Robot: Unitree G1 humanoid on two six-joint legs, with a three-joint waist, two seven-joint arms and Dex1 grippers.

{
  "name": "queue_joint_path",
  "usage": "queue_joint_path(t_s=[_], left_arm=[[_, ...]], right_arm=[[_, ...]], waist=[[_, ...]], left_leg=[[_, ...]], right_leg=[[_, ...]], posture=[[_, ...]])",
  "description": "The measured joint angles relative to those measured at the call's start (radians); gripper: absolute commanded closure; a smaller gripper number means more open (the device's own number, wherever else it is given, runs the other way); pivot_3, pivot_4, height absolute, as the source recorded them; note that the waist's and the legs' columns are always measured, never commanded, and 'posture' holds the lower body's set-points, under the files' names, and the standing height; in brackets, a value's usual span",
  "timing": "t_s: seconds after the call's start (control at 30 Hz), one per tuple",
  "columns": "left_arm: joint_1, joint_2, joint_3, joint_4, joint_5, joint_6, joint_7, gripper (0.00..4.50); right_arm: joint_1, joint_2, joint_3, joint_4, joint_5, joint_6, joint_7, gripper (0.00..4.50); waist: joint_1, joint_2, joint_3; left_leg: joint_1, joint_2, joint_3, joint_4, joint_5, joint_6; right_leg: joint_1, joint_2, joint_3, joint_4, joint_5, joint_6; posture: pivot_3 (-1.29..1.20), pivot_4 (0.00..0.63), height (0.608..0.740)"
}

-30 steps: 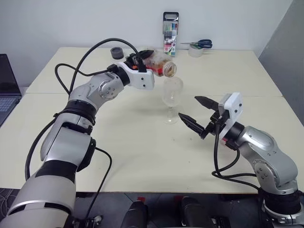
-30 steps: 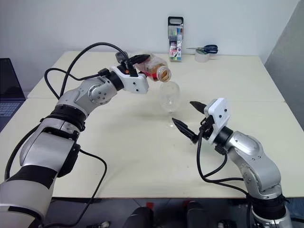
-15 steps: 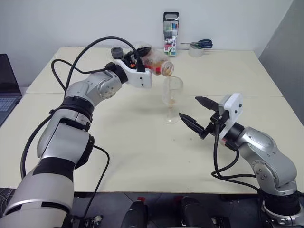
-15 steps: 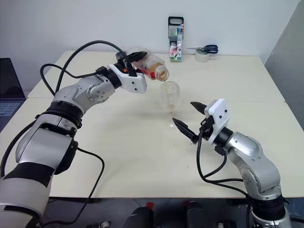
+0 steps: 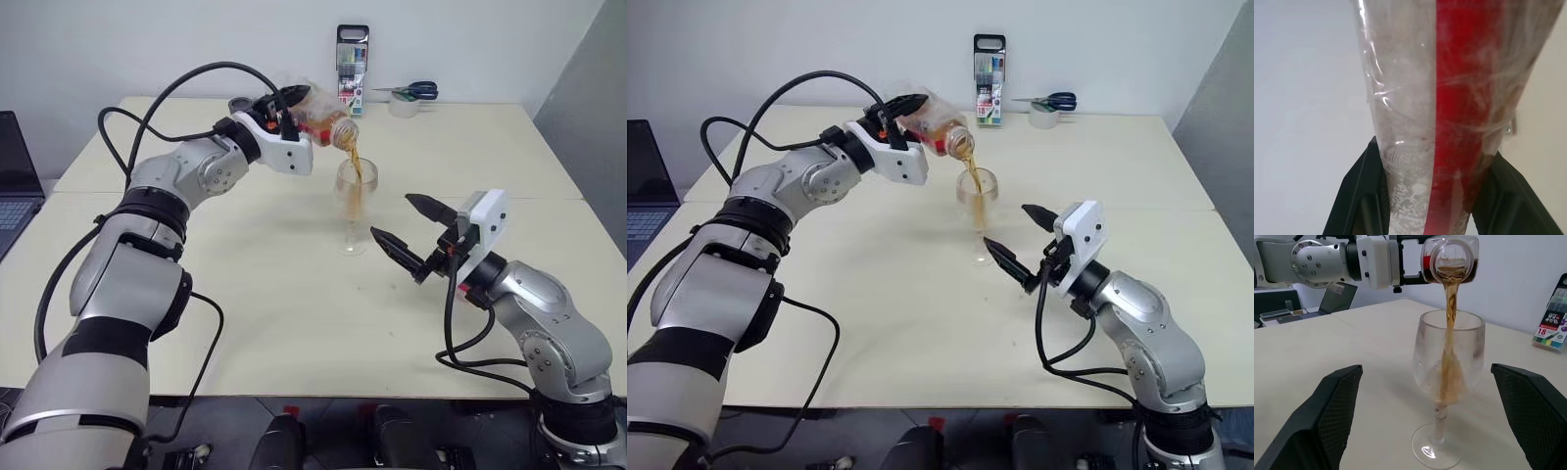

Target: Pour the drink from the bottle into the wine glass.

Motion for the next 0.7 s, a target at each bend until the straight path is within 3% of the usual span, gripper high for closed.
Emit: queue_joint_path(t_s=[0.7], left_arm=[[-0.020,0.006,-0.038,0.028,0.015,0.001,0.042,2.83]], right_arm=[[0.017,-0.003,0.007,-0.003,-0.001,0.000,0.004,0.00]], waist=[[-0.001,0.000,0.000]], left_leg=[[0.000,0.000,0.000,0.000,0.001,-0.002]], right_leg=[[0.000,0.000,0.000,0.001,0.000,0.000]], posture=[[0.00,0.150,0.740]])
